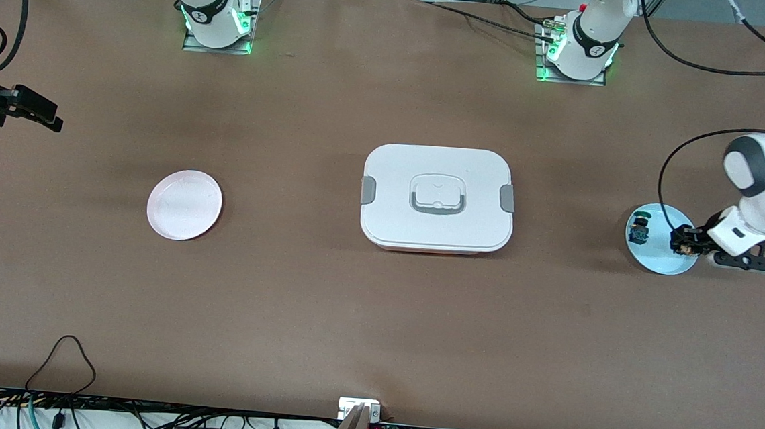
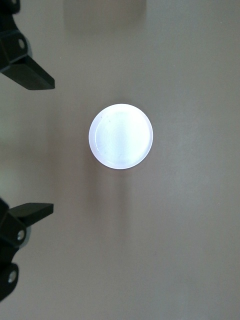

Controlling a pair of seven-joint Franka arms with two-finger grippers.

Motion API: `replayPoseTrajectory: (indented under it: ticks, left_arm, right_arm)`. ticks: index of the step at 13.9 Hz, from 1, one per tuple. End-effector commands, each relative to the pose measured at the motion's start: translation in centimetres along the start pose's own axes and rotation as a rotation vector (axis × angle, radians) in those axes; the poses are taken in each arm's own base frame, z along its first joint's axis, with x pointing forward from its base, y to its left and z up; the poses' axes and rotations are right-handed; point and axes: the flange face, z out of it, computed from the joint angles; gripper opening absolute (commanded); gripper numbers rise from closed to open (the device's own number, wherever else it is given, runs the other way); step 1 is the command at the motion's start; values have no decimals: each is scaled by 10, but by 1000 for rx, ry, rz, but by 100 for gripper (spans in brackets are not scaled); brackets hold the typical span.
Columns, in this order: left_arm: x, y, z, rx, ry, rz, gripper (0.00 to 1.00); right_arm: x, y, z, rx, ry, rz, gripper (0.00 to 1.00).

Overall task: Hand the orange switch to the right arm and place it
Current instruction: 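Close the left gripper on the orange switch and lift it, then carry the switch over the box while the right gripper reaches toward it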

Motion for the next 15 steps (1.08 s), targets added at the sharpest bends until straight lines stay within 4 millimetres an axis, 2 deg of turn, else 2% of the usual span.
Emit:
replayPoseTrajectory:
  ticks: [1,2,4,7,8,11,13,15]
  left_arm:
    - [22,10,-47,-46,-82,63,30]
    - [26,17,-54,-65,-100,93,30]
    - [35,31,-62,-157,-47,286,31]
    - [41,44,-51,-334,83,513,32]
    - [43,52,-50,-374,119,567,32]
    - [43,96,-43,-541,159,852,32]
    - [44,119,-23,-691,249,907,32]
    - [44,156,-13,-923,364,944,30]
  right_arm:
    - [-3,-1,-2,11,-6,-1,100]
    - [-3,-1,-1,11,-7,-1,100]
    - [-2,-2,-1,11,-7,-3,100]
    - [-11,1,-5,25,-60,-8,100]
    - [-11,-5,-5,77,-61,-12,100]
    - [-17,-31,-14,377,-86,-26,100]
    - [-14,-47,-16,562,-91,-32,100]
    - [-7,-66,-15,712,-98,-41,100]
